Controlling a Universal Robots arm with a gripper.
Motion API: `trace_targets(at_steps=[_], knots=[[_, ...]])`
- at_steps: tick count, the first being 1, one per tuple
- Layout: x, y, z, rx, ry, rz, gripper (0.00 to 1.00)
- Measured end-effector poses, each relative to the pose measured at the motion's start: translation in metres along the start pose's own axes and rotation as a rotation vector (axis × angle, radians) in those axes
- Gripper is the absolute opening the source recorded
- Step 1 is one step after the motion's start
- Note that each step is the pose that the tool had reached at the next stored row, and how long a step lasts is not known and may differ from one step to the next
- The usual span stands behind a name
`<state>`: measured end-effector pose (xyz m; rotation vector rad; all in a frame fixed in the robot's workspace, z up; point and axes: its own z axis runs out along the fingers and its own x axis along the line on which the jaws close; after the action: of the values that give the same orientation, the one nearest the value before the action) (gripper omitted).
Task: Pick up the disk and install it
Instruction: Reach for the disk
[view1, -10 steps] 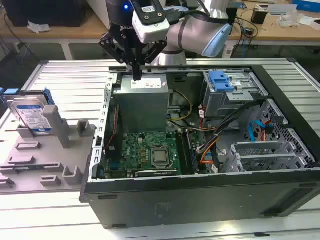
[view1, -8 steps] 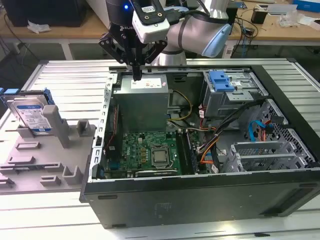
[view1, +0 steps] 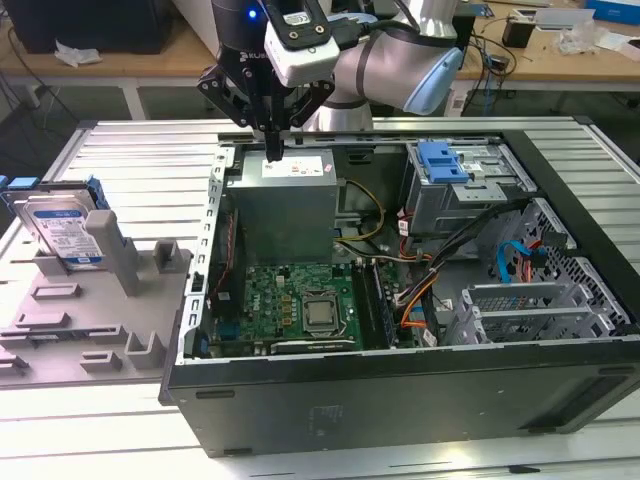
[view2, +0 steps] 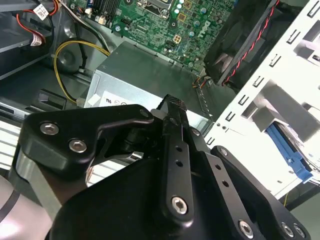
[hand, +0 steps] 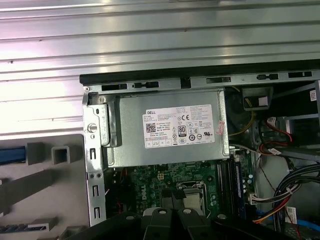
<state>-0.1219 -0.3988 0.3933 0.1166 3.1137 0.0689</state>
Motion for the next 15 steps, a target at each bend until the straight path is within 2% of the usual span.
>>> trace_targets(at_steps=[5,11,15], knots=[[0.0019,-0.0001,0.0,0.0,0.0,0.0,0.11],[0.0159,-0.0008,-0.0001,0.0002,-0.0002,0.004,0.11],[0.0283,0.0007,0.0003,0.0001,-0.0005,0.009,0.11]])
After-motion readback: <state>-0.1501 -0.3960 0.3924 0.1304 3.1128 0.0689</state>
